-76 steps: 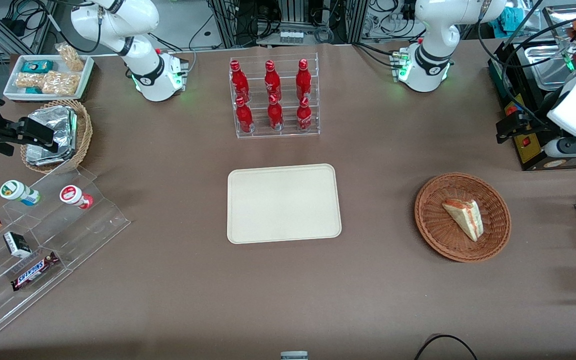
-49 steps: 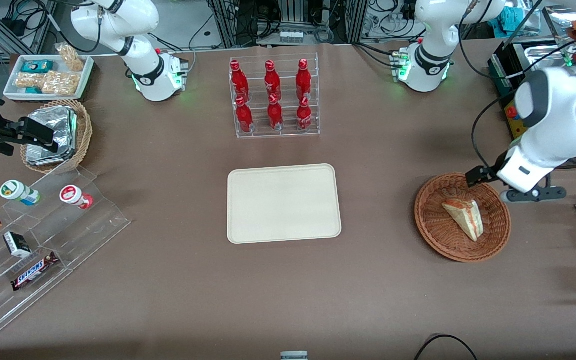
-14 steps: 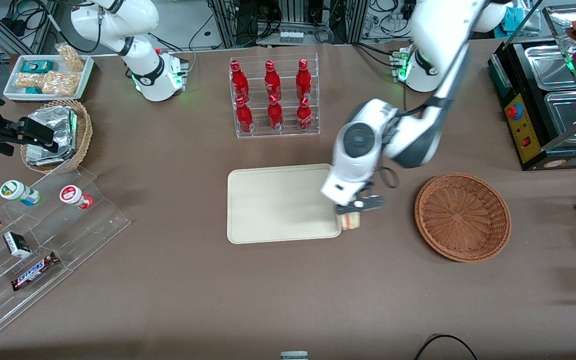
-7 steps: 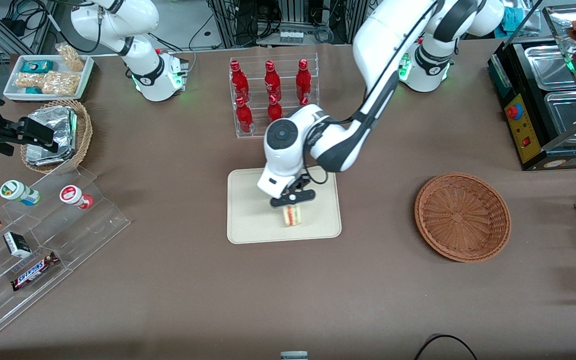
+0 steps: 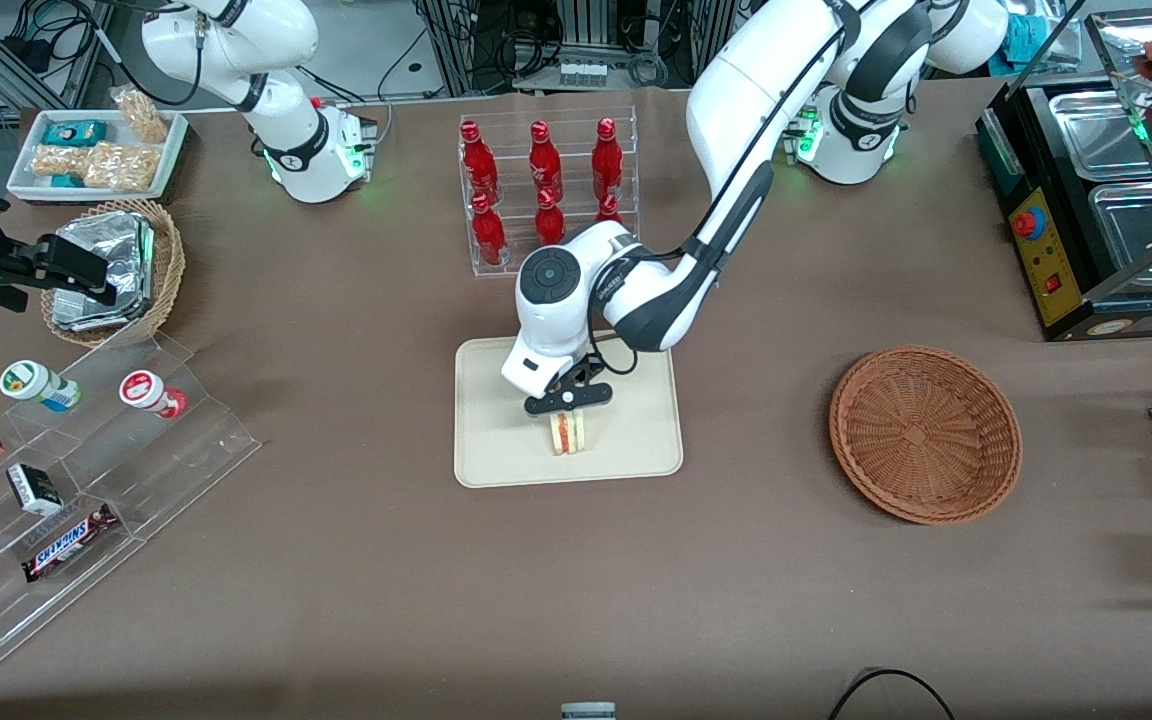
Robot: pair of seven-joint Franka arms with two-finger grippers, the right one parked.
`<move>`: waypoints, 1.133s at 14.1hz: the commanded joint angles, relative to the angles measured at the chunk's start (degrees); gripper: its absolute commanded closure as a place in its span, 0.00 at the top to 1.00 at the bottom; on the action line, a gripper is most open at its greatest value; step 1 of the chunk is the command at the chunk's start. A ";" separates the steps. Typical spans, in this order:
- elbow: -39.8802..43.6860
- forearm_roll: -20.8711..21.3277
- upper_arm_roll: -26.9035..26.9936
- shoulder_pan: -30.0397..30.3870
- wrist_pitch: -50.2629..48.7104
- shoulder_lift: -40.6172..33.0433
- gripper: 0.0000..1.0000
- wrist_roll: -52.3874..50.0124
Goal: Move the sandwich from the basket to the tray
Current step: 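Lower the sandwich onto the tray and open the left gripper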
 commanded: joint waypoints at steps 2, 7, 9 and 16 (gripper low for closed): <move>1.41 0.57 0.57 -0.73 0.04 0.28 0.99 -1.03; 1.06 0.57 0.66 -0.56 -5.11 -6.12 1.00 -0.69; 0.88 1.00 0.83 -0.47 -12.13 -10.25 1.00 -0.07; -12.98 4.79 1.18 7.07 -21.50 -25.37 1.00 5.19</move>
